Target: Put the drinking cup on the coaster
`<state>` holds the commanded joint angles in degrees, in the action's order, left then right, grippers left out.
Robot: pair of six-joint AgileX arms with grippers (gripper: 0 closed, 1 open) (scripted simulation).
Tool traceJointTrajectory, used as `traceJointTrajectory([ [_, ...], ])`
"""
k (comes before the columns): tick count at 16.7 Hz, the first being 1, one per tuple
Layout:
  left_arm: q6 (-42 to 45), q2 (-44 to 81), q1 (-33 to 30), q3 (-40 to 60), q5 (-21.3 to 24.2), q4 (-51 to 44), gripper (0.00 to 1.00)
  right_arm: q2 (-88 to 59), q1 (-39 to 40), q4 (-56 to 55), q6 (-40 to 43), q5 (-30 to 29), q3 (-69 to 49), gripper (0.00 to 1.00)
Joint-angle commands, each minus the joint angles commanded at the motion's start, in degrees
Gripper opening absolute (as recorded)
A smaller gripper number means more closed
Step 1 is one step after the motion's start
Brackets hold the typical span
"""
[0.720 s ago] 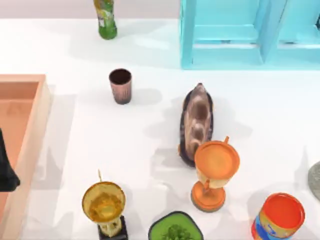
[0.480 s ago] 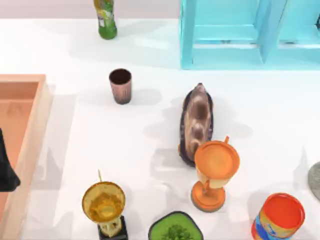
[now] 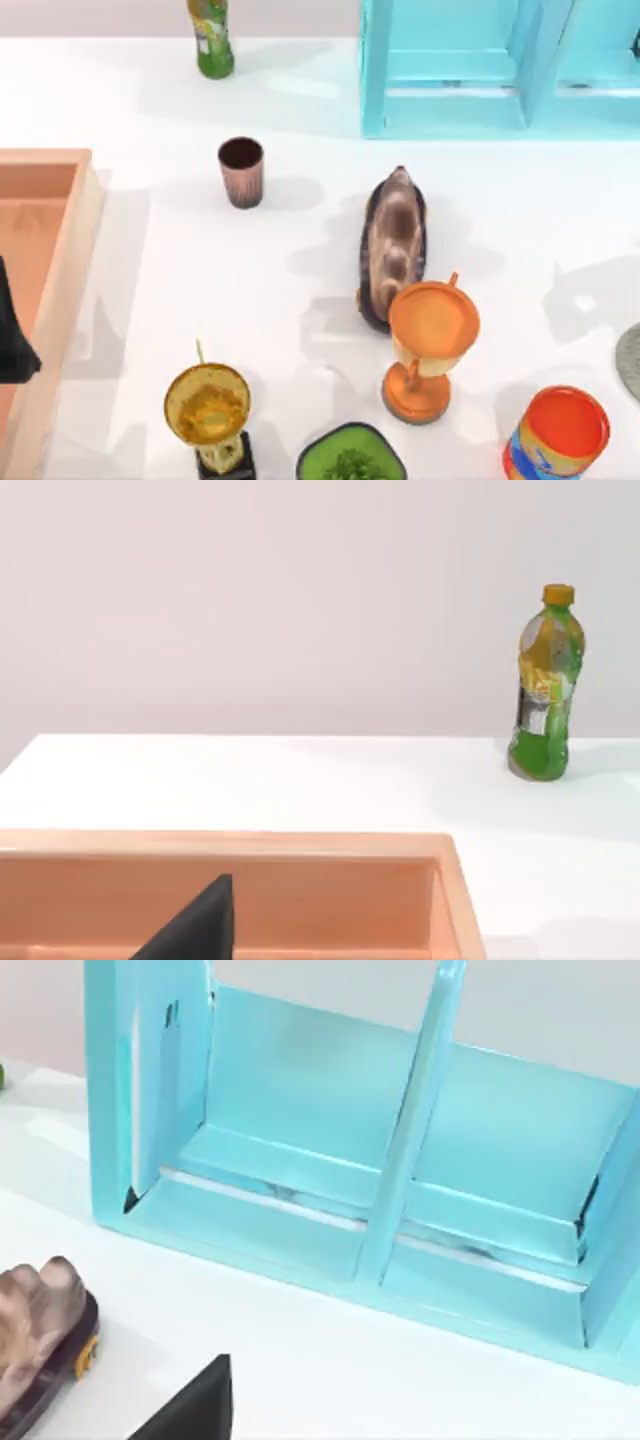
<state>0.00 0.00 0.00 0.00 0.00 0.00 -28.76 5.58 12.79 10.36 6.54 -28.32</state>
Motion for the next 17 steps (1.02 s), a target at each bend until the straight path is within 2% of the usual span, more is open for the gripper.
traceJointTrajectory([
  [17,0.0,0.0,0.0,0.0,0.0,0.0,1.0,-97.7,18.0,43.6,34.5,21.7,-98.1,1.0],
])
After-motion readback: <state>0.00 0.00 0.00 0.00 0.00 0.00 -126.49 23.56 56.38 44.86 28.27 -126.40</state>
